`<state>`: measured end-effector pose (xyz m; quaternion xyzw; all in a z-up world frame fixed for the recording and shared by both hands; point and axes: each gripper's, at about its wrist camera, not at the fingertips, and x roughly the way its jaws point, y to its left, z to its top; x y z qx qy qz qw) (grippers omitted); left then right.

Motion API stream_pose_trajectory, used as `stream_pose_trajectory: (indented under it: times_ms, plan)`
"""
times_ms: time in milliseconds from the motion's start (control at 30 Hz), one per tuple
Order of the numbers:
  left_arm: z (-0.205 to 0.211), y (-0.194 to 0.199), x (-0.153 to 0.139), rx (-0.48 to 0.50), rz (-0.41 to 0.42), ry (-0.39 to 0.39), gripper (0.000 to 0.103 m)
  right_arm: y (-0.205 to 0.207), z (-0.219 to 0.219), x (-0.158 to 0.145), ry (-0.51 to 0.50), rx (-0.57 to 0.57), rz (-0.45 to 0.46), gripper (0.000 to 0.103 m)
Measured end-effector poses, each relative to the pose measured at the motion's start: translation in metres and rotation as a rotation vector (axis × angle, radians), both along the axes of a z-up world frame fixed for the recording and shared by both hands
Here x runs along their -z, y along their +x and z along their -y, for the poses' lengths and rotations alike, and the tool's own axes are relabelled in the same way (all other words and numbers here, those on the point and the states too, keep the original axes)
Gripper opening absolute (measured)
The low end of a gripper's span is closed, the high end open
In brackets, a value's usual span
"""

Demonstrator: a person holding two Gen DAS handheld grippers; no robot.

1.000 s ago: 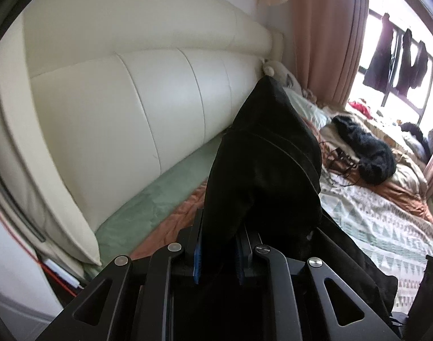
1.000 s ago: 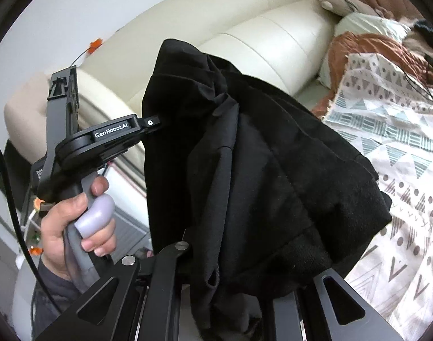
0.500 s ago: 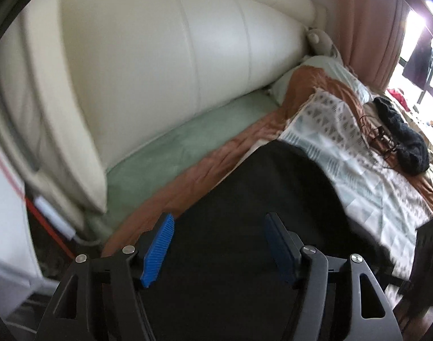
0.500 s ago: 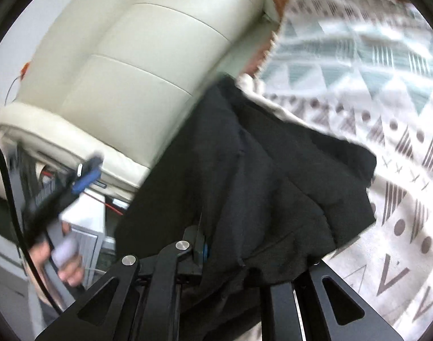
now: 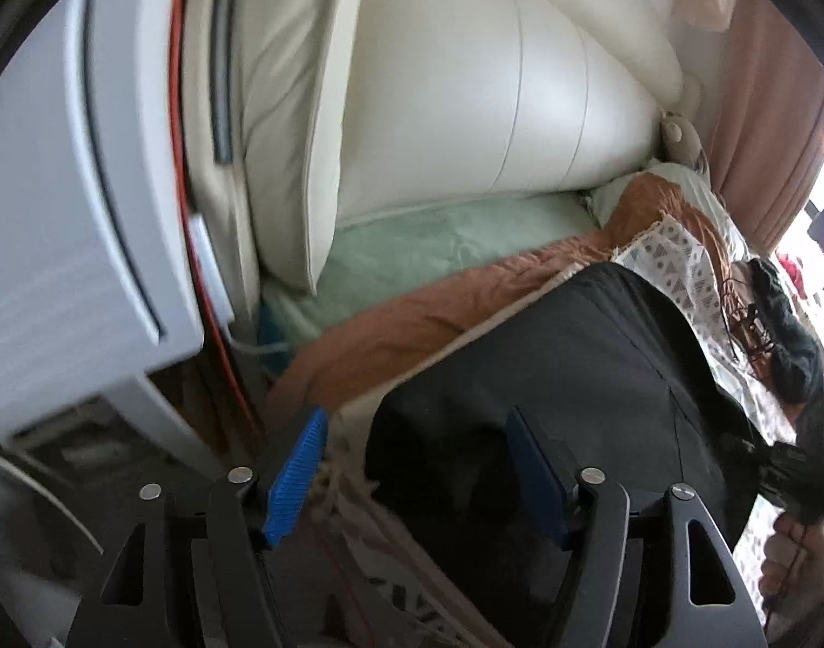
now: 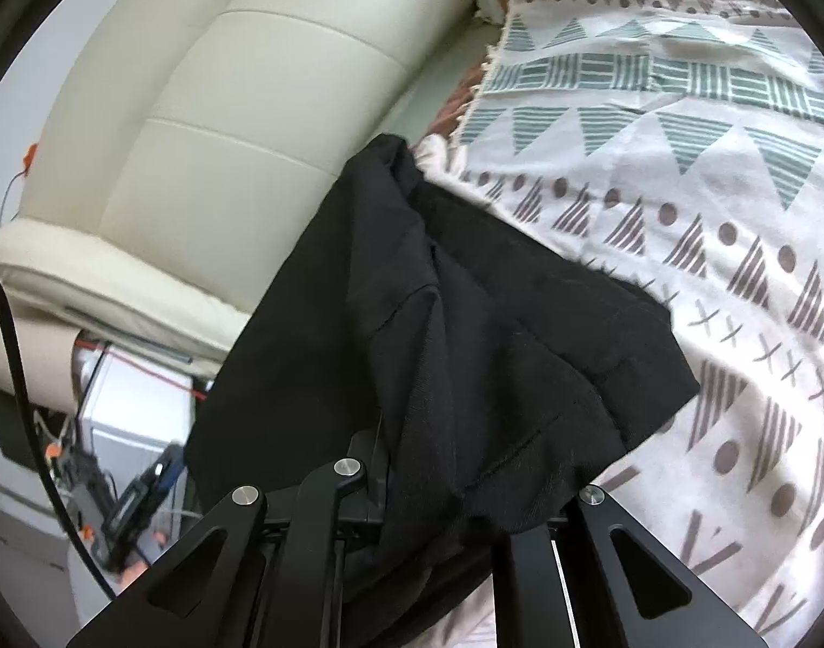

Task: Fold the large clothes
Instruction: 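Lower the jacket onto the bed corner by the headboard and open both tools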

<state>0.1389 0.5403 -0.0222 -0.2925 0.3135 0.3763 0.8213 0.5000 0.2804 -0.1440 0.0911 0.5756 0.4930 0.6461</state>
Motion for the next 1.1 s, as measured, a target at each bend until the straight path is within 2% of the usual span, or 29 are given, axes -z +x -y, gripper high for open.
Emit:
stream_pose_trajectory:
  times_ms: [167,300,333,367,400,467,533,667,767,900,1033,1100]
  plan:
    - [0.009,-0.003,0.018,-0.008,0.063,-0.063,0.076,0.005,-0.016,-0.006,-0.044,-0.032,0.068,0.010]
    - [0.011,-0.002,0.024,-0.028,0.083,-0.071,0.076,0.010,-0.021,-0.009,-0.067,-0.042,0.098,0.011]
    - [0.011,-0.003,0.023,-0.031,0.086,-0.070,0.076,0.011,-0.020,-0.009,-0.072,-0.041,0.103,0.011]
    - [0.010,-0.002,0.021,-0.033,0.085,-0.064,0.076,0.009,-0.017,-0.011,-0.075,-0.040,0.109,0.016]
    - [0.010,-0.001,0.018,-0.033,0.078,-0.051,0.076,0.009,-0.013,-0.011,-0.086,-0.035,0.125,0.021]
    - [0.008,0.000,0.012,-0.033,0.064,-0.019,0.076,0.007,-0.007,-0.013,-0.103,-0.031,0.147,0.038]
    - [0.007,0.002,0.004,-0.038,0.060,0.019,0.076,0.008,0.003,-0.017,-0.119,-0.003,0.177,0.043]
    - [0.007,0.011,-0.011,-0.038,0.039,0.125,0.075,0.017,0.020,-0.035,-0.150,0.088,0.260,0.045]
    - [0.007,0.021,-0.016,-0.009,0.014,0.170,0.065,0.017,0.025,-0.053,-0.152,0.118,0.338,0.045]
    - [0.008,0.042,-0.017,0.049,-0.050,0.238,0.053,0.002,0.020,-0.073,-0.070,0.073,0.390,0.045]
    - [-0.002,0.053,0.000,0.062,-0.114,0.209,0.036,-0.021,0.000,-0.068,-0.052,-0.038,0.424,0.045]
    - [-0.006,0.051,0.010,0.053,-0.133,0.194,0.036,-0.027,-0.007,-0.057,-0.089,-0.069,0.431,0.045]
